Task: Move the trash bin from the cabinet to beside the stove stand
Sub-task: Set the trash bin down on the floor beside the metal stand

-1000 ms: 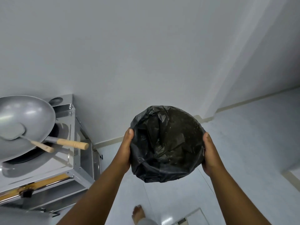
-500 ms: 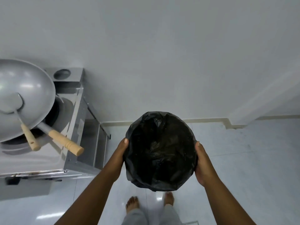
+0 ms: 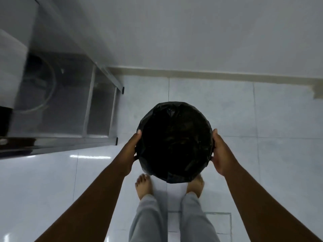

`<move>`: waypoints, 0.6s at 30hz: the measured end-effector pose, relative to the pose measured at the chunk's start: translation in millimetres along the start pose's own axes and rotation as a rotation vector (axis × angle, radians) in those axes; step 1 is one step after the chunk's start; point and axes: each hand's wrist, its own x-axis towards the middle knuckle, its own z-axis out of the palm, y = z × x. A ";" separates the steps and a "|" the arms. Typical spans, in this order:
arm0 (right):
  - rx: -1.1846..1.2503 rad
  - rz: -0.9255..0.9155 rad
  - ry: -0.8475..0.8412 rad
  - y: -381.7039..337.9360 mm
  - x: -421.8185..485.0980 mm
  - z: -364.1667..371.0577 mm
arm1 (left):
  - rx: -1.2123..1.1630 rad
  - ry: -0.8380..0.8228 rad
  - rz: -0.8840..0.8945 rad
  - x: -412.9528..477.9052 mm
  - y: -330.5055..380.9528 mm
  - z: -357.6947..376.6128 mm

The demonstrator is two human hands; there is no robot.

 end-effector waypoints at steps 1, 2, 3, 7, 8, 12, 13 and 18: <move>-0.004 0.025 0.000 11.8 18.3 -0.9 | 0.003 -0.002 -0.022 17.7 -10.2 -2.6; -0.008 0.041 0.005 23.2 34.5 -1.5 | 0.007 -0.003 -0.039 33.4 -19.1 -4.1; -0.010 0.051 0.007 31.8 46.5 -1.5 | 0.011 -0.003 -0.049 45.9 -26.2 -5.5; -0.025 0.062 0.002 63.8 83.9 -1.6 | 0.015 0.009 -0.077 87.2 -54.9 -12.8; -0.033 0.067 0.001 70.0 90.5 -1.6 | 0.012 0.011 -0.084 93.9 -61.0 -14.6; -0.044 0.098 -0.014 88.6 104.5 -3.6 | 0.013 0.024 -0.086 108.1 -79.7 -18.7; -0.044 0.106 -0.010 92.1 106.3 -4.6 | 0.017 0.023 -0.086 110.1 -83.4 -18.9; -0.071 0.109 0.011 101.0 109.6 -5.3 | 0.022 0.034 -0.095 117.8 -95.4 -20.1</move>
